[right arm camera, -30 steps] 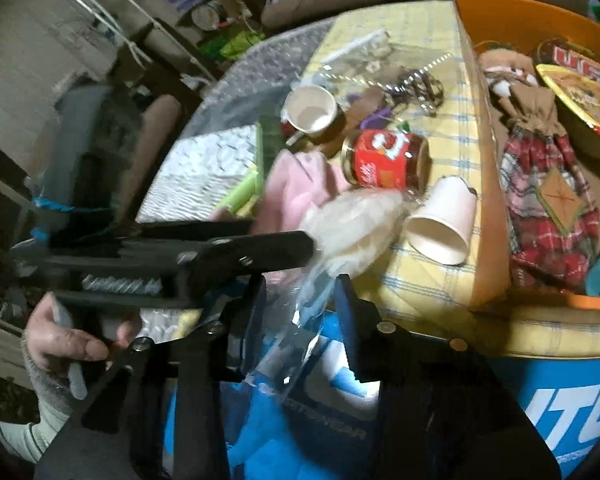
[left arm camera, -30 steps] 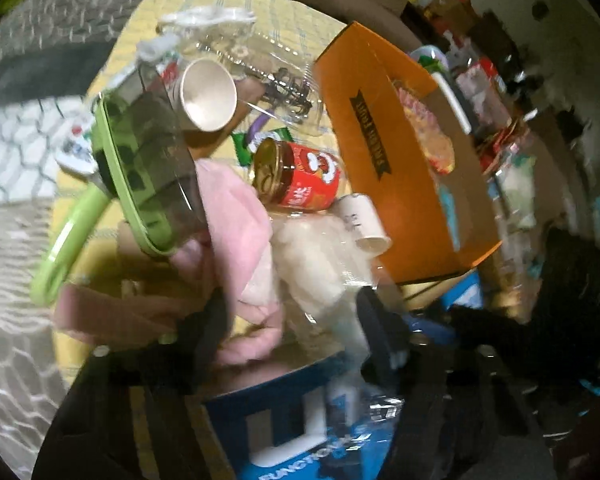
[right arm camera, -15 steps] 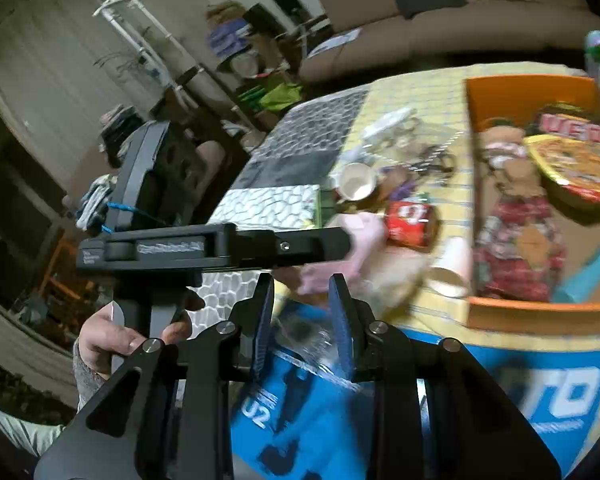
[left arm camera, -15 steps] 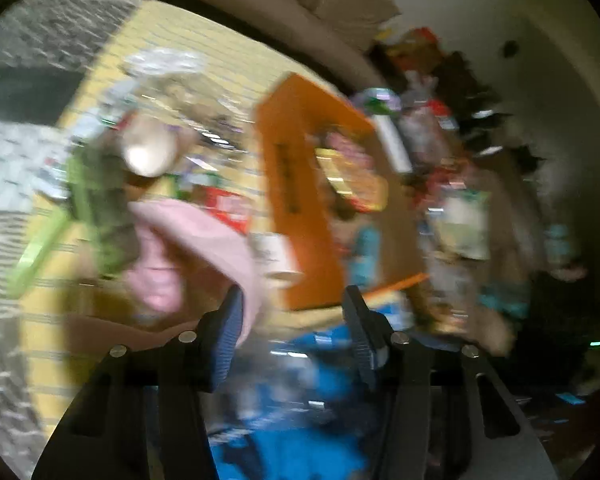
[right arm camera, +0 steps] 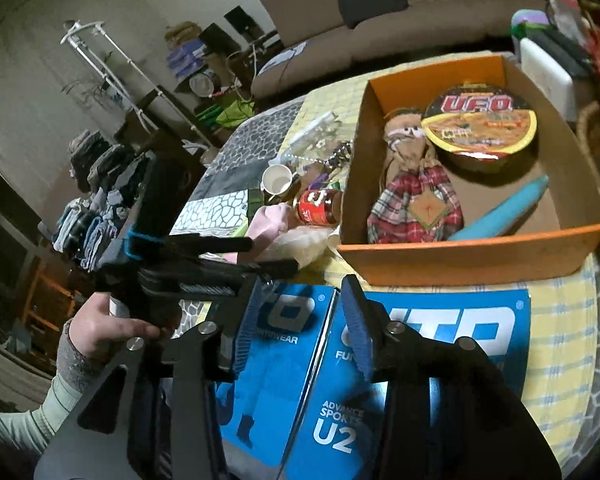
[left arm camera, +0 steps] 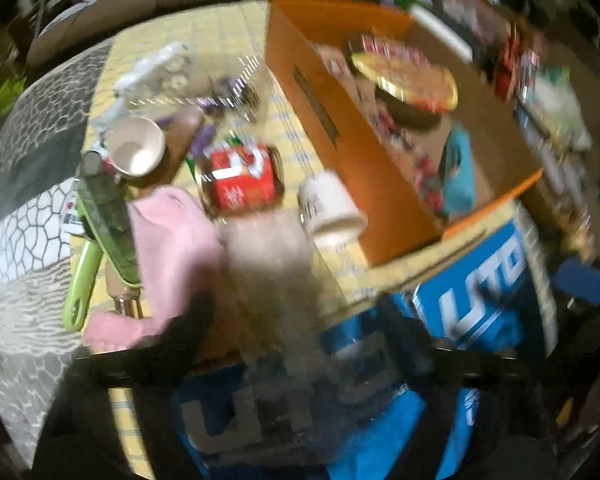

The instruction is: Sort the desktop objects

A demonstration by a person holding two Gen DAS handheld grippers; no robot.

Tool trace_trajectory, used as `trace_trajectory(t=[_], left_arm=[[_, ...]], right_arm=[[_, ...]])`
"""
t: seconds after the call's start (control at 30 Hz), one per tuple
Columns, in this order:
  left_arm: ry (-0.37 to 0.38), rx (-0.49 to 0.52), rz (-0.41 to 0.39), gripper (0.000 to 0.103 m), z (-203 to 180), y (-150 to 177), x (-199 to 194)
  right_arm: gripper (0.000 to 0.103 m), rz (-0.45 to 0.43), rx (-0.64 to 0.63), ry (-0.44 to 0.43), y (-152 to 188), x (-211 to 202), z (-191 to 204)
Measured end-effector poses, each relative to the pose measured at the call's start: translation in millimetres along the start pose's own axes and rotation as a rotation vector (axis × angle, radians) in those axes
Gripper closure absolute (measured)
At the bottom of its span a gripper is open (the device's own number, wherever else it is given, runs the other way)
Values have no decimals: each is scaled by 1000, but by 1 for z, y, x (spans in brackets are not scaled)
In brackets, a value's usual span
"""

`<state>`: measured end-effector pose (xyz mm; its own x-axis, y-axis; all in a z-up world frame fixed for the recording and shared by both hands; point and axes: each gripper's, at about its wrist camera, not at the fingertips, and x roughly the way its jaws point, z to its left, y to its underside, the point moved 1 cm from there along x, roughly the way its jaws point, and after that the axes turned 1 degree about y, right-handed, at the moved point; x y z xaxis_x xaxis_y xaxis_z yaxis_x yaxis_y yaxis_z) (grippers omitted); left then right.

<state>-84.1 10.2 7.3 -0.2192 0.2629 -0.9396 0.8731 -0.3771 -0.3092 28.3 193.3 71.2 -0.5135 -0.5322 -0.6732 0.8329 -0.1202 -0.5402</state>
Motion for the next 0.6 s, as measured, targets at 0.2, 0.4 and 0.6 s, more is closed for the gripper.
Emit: trace_trajectory(t=[0.2,0.4,0.6], left_arm=[[16,-7,-68,68,7,8,-21],[147,-63,-155,68,20,13,-83],[361,-52,-216,68,-8,-4,-135]], right_arm=[[54,-5,14,-31,4,-5,-4],[50,-53,21,-59,-2,-25,-3],[43,-123,25,-18,-17,-69,-16]])
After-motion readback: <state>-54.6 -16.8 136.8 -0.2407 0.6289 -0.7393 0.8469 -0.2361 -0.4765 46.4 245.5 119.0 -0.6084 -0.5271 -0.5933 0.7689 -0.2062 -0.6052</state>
